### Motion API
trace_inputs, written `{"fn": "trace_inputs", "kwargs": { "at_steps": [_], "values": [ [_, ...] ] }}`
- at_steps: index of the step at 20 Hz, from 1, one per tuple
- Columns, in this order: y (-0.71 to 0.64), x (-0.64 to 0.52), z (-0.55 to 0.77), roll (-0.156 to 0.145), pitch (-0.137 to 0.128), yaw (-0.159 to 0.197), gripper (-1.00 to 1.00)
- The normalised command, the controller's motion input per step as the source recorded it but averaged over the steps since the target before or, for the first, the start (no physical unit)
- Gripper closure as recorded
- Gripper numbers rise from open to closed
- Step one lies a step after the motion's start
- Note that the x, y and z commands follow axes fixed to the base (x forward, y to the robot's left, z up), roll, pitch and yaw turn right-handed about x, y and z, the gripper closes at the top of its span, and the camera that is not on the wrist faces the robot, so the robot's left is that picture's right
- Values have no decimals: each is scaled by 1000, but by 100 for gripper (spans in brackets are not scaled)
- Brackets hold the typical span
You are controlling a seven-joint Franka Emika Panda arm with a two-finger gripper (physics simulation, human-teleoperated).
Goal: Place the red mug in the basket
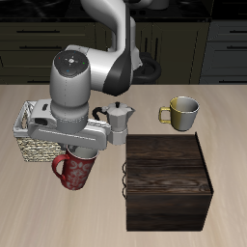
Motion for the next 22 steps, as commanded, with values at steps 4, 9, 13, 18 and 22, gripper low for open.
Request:
{"fn": "trace_inputs", "kwargs": {
  "at_steps": [4, 9, 13, 18, 22],
  "values": [
    [-7, -102, 459, -10, -68, 11, 100],
    [-85, -99, 398, -7, -41, 0, 100],
    [-72, -153, 545, -19, -66, 27, 100],
    [-30, -220, 532, -3, -71, 21, 100],
    [-58, -165, 397, -13, -42, 6, 100]
  ]
}}
